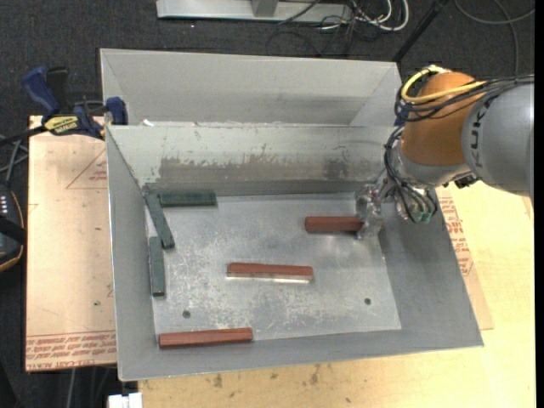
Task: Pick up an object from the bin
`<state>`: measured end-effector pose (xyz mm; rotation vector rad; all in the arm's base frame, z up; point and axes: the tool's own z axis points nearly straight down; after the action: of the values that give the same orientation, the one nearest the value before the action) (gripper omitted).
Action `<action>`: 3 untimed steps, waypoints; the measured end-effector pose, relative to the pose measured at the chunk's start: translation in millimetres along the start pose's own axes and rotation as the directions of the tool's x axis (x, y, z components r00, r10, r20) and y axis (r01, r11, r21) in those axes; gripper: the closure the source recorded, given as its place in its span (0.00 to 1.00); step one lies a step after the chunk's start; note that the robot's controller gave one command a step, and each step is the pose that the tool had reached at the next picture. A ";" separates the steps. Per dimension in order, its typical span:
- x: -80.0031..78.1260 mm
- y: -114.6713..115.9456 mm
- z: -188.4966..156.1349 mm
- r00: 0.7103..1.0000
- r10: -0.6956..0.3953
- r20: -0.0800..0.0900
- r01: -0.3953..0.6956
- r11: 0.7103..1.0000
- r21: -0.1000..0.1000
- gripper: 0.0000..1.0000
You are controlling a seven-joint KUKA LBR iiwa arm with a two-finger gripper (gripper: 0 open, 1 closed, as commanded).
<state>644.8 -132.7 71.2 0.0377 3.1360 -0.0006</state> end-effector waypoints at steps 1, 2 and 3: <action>29.8 0.6 -104.7 0.999 -0.044 -0.002 0.044 0.999 -0.001 1.00; 29.8 0.7 -104.7 0.999 -0.044 -0.002 0.044 0.999 -0.001 1.00; 18.0 3.6 -61.4 1.000 -0.001 0.006 0.001 1.000 0.001 1.00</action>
Offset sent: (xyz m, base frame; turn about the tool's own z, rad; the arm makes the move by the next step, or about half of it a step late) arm 0.0000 0.0000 0.0000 0.0000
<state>626.6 -128.7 132.6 0.0353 3.1298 -0.0019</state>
